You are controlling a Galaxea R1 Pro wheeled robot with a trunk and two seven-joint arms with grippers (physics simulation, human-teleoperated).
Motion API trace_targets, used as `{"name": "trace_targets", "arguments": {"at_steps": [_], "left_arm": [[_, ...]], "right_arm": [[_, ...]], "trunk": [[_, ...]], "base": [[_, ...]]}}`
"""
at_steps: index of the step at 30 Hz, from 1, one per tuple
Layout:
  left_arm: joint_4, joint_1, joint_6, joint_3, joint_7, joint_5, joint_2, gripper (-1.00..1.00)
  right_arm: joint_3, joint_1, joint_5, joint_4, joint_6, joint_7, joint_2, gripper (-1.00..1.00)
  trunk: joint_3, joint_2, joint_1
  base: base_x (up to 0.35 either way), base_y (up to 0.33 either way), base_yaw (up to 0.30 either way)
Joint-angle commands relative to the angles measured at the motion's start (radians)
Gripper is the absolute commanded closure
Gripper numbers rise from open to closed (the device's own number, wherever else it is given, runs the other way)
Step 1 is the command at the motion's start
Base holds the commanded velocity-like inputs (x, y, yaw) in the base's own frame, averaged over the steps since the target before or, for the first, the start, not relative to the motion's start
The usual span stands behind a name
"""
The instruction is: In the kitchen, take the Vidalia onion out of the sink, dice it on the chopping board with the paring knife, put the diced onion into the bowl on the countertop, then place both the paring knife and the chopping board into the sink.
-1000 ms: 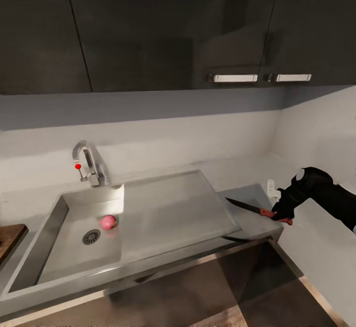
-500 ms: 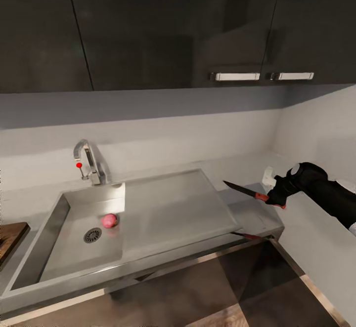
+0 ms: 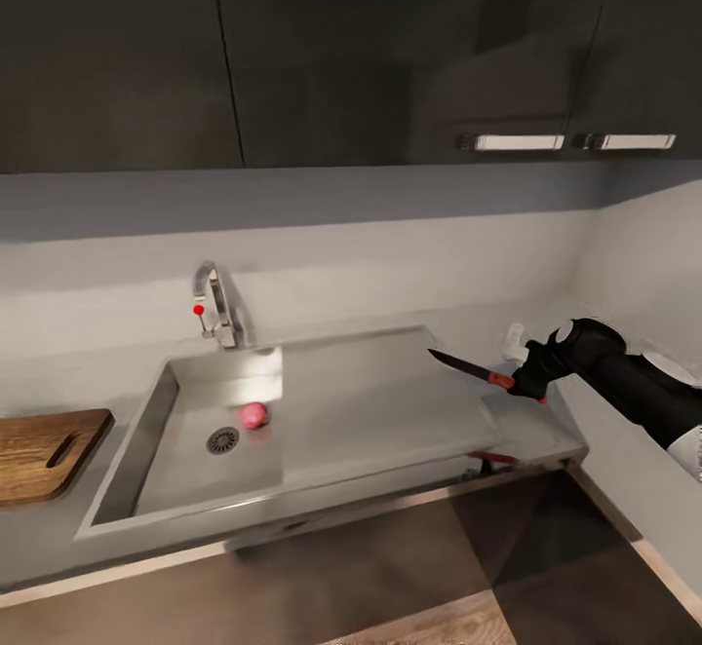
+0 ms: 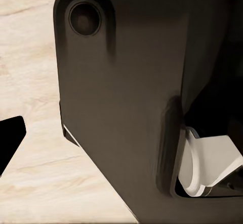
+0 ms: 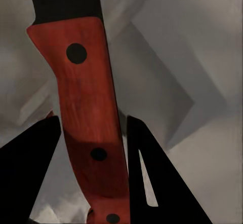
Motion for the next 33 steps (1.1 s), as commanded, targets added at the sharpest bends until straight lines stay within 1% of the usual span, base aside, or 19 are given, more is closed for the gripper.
{"name": "trace_targets", "arguments": {"at_steps": [1,5,10,16,21,22,24,27,30,31,33], "left_arm": [[-0.001,0.0,-0.001,0.001,0.0,0.001,0.0,-1.0],[-0.001,0.0,-0.001,0.001,0.0,0.0,0.0,-1.0],[-0.001,0.0,-0.001,0.001,0.0,0.001,0.0,-1.0],[-0.001,0.0,-0.001,0.001,0.0,0.001,0.0,-1.0],[-0.001,0.0,-0.001,0.001,0.0,0.001,0.001,-1.0],[-0.001,0.0,-0.001,0.001,0.0,0.001,0.007,-1.0],[-0.001,0.0,-0.001,0.001,0.001,0.001,0.009,-1.0],[0.0,0.0,-0.001,0.001,0.001,0.001,0.01,-1.0],[0.0,0.0,-0.001,0.001,0.001,0.001,0.012,-1.0],[0.0,0.0,-0.001,0.001,0.002,0.001,0.012,-1.0],[0.0,0.0,-0.001,0.001,0.002,0.001,0.012,-1.0]], "right_arm": [[0.003,-0.001,0.008,-0.002,0.003,0.005,0.002,1.0],[0.004,-0.001,0.008,-0.002,0.019,0.003,0.021,1.0],[0.004,-0.001,0.008,-0.011,0.027,0.003,0.037,1.0],[0.003,-0.001,0.008,-0.016,0.028,0.003,0.039,1.0],[0.002,-0.001,0.008,-0.016,0.027,0.003,0.039,1.0],[0.001,-0.001,0.008,-0.016,0.028,0.002,0.039,1.0],[-0.001,-0.001,0.008,-0.016,0.028,0.001,0.039,1.0],[-0.021,-0.002,0.008,-0.016,0.028,0.001,0.039,1.0],[-0.054,-0.002,0.008,-0.016,0.028,0.001,0.039,1.0],[-0.078,-0.001,0.009,-0.016,0.028,0.001,0.039,1.0],[-0.086,-0.001,0.009,-0.016,0.028,0.001,0.039,1.0]], "trunk": [[-0.002,-0.001,0.0],[-0.008,-0.001,0.0],[-0.014,-0.001,0.0],[-0.022,-0.001,0.0],[-0.027,-0.001,0.0],[-0.027,-0.001,0.0],[-0.028,-0.001,0.0],[-0.028,-0.001,0.0],[-0.028,-0.001,0.0],[-0.028,-0.001,0.0],[-0.028,-0.001,0.0]], "base": [[-0.152,0.144,0.176],[-0.091,0.057,0.176],[-0.014,0.006,0.177],[-0.001,0.026,0.177],[0.0,0.263,0.136],[-0.068,0.313,0.018],[-0.139,0.302,0.009],[-0.195,0.286,0.004],[-0.221,0.278,0.001],[-0.231,0.274,0.0],[-0.232,0.273,0.0]]}}
